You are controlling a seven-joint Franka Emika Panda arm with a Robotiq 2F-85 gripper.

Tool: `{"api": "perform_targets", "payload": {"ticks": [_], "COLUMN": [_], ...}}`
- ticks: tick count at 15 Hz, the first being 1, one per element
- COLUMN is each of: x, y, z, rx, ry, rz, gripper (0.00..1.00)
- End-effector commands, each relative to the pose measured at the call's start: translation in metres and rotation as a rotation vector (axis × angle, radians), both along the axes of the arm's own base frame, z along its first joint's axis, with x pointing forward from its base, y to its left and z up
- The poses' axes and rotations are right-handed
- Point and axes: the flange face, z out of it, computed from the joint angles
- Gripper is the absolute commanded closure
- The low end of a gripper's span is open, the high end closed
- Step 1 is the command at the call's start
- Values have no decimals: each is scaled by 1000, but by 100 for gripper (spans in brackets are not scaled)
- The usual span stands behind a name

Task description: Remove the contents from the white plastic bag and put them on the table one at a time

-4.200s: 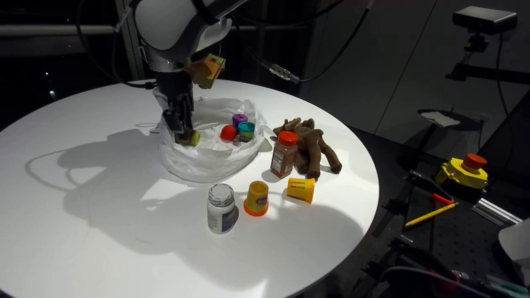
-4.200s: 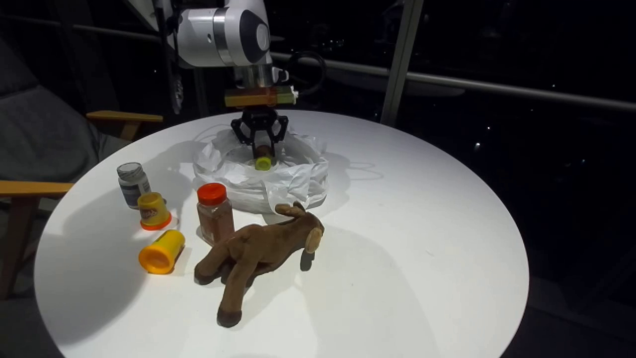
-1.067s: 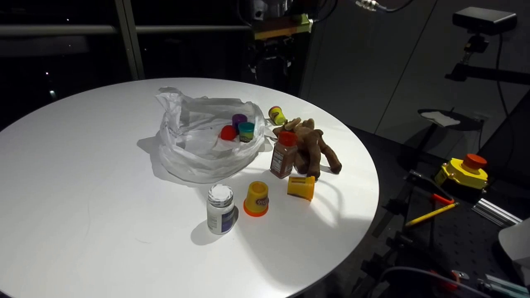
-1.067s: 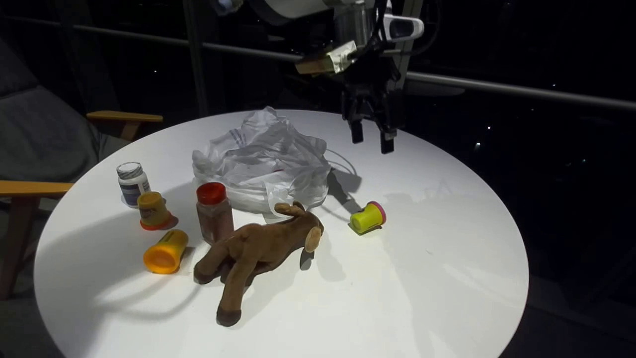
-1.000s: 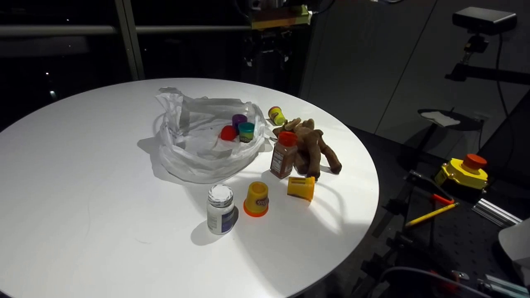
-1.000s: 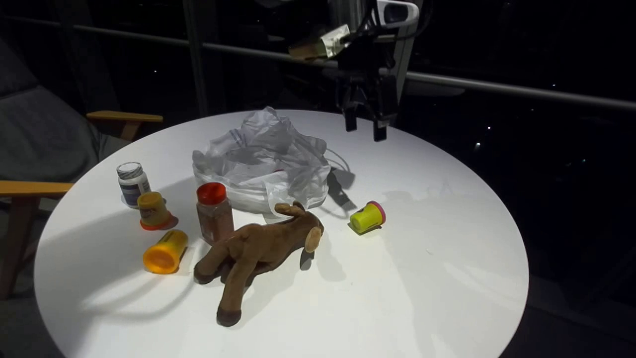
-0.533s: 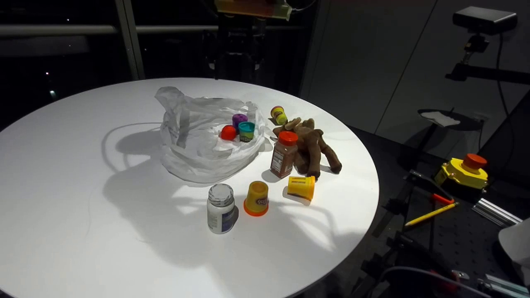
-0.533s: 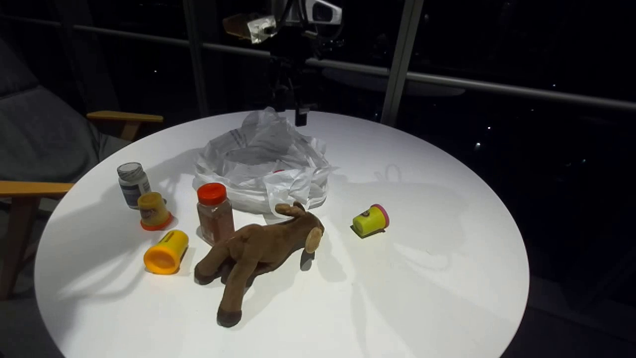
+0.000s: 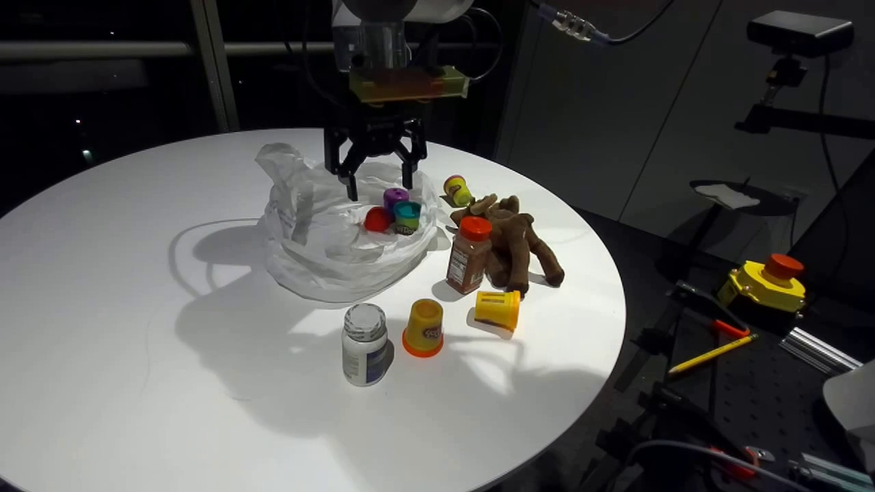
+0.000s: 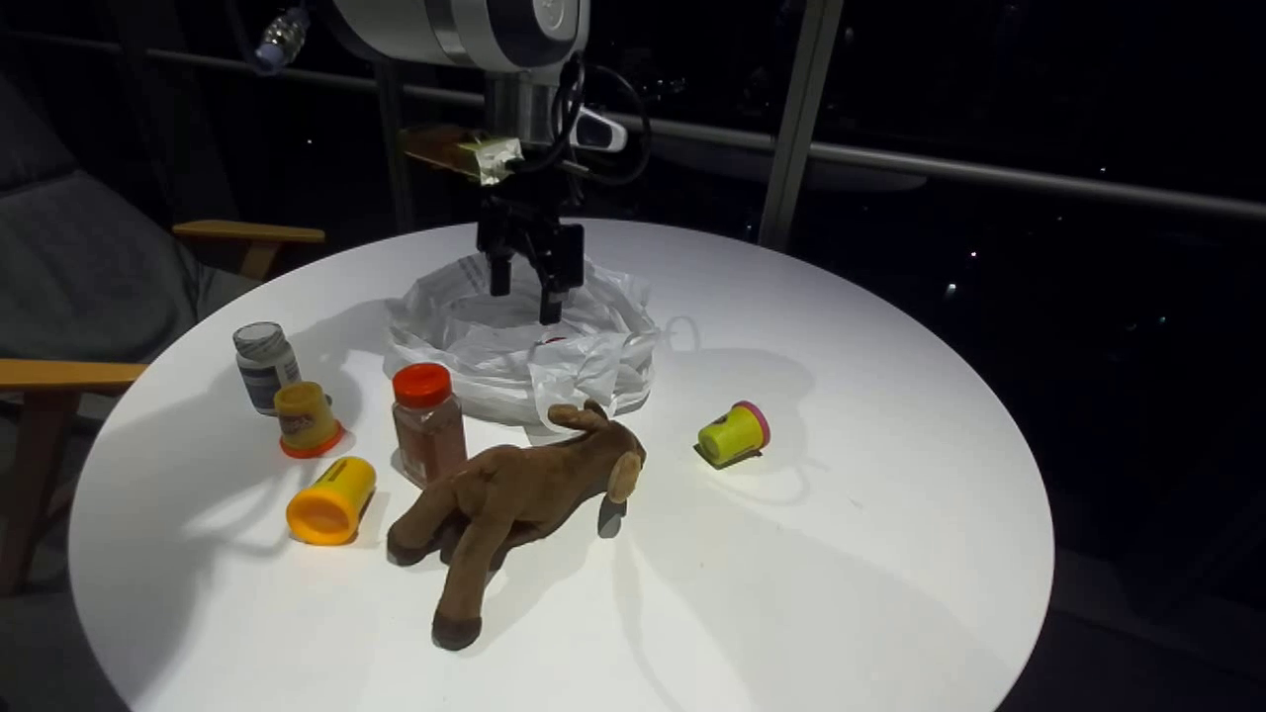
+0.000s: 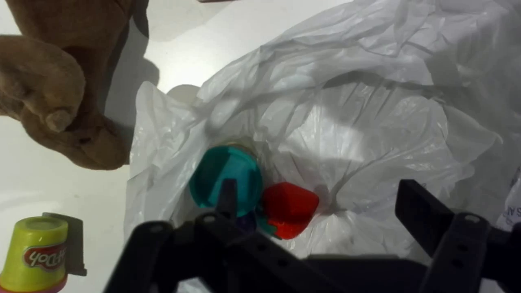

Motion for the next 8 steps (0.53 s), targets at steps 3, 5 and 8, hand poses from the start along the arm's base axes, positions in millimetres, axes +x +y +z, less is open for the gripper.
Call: {"api": "perform_targets", "payload": {"ticks": [3,5,8], "x": [19,25,35], "y": [-24,-35,-50], "z": [-11,-13,-17], "rx": [-13,-6,16], "ry": [-26,-36,-47], "rz": [-51,-95,-162], "gripper": [0,0,0]}}
